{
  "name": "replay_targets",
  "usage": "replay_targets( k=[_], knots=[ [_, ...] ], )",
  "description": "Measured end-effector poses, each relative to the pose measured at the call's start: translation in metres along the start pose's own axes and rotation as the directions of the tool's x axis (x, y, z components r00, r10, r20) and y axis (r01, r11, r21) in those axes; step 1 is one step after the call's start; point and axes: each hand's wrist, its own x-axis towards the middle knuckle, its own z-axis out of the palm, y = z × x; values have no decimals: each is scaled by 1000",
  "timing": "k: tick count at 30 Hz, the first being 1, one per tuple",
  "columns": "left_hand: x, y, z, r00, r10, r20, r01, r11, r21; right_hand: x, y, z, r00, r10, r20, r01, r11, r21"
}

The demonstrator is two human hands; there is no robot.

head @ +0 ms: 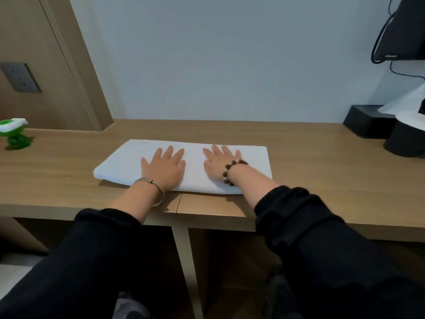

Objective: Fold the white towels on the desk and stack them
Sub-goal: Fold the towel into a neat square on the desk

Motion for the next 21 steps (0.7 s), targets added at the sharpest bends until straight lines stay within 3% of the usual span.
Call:
replay_targets(
  k=[7, 12, 16, 21],
  knots=[
    [2, 1, -1, 1000, 19, 9, -19, 1000, 15, -31, 89, 1, 997, 33, -72, -36, 999, -40],
    [2, 1, -2, 1000, 22, 18, -22, 999, 31, -56, 85, 11, 993, -68, -98, 63, 997, -55],
    [3, 1, 0, 999, 13, 30, -14, 1000, 18, -77, 62, 13, 981, -176, -85, 157, 969, -190],
    [-7, 8, -5, 998, 1, 64, -3, 1000, 25, -55, 36, -20, 975, -126, -181, 109, 989, -101]
  ],
)
